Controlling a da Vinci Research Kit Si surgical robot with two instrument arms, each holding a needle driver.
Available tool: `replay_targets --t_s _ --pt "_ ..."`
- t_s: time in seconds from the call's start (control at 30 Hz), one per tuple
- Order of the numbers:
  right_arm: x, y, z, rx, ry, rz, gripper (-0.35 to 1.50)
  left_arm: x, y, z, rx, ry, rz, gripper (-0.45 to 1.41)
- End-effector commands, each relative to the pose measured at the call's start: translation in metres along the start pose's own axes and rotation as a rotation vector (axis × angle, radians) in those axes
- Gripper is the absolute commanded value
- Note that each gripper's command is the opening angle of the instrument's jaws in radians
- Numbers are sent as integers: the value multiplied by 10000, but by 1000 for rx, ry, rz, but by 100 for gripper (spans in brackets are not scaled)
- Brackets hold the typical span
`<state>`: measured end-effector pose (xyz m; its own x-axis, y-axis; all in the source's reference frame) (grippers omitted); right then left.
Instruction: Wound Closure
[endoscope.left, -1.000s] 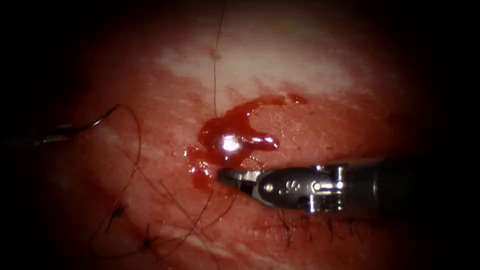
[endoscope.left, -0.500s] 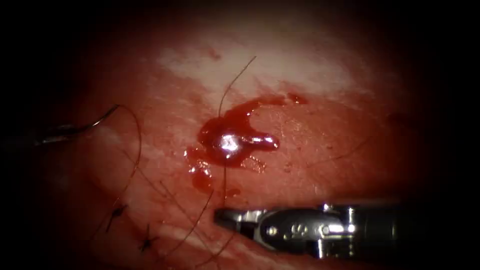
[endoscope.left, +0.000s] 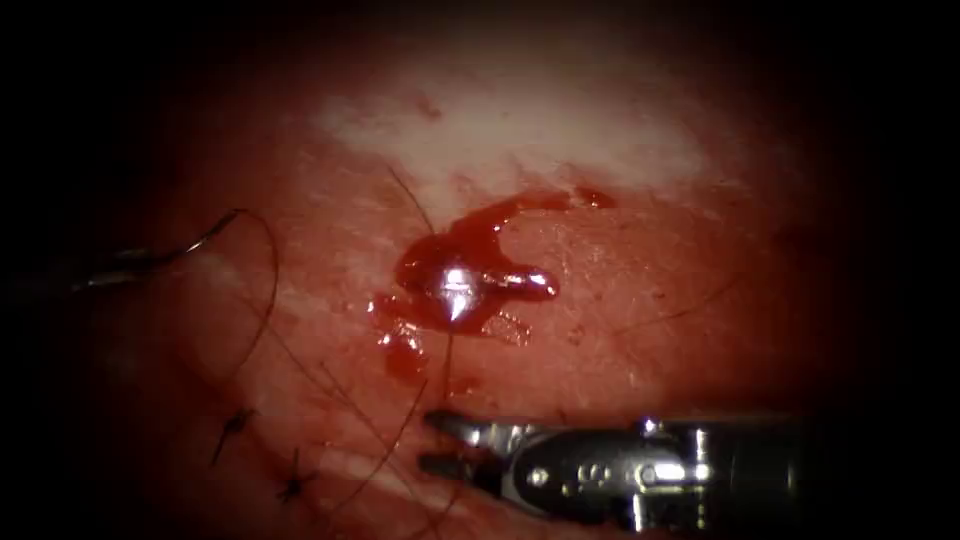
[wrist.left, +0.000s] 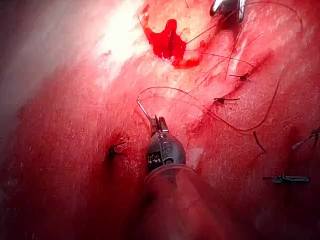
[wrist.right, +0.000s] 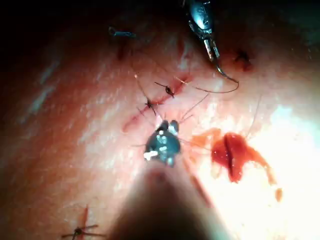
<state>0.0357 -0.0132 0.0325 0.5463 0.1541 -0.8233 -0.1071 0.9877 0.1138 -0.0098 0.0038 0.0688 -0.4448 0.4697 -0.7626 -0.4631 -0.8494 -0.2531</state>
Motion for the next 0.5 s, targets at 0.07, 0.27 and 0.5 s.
replay_targets --t_s 0.07,0.27,0.5 --pt "-16 2 -14 13 -6 -1 131 -2 2 12 1 -3 -6 -45" --pt "-41 25 -61 -19 -70 9 130 4 -10 17 -2 -8 -11 -45" --pt "-48 71 -75 -130 -42 245 115 11 -23 29 14 -15 -18 -45"
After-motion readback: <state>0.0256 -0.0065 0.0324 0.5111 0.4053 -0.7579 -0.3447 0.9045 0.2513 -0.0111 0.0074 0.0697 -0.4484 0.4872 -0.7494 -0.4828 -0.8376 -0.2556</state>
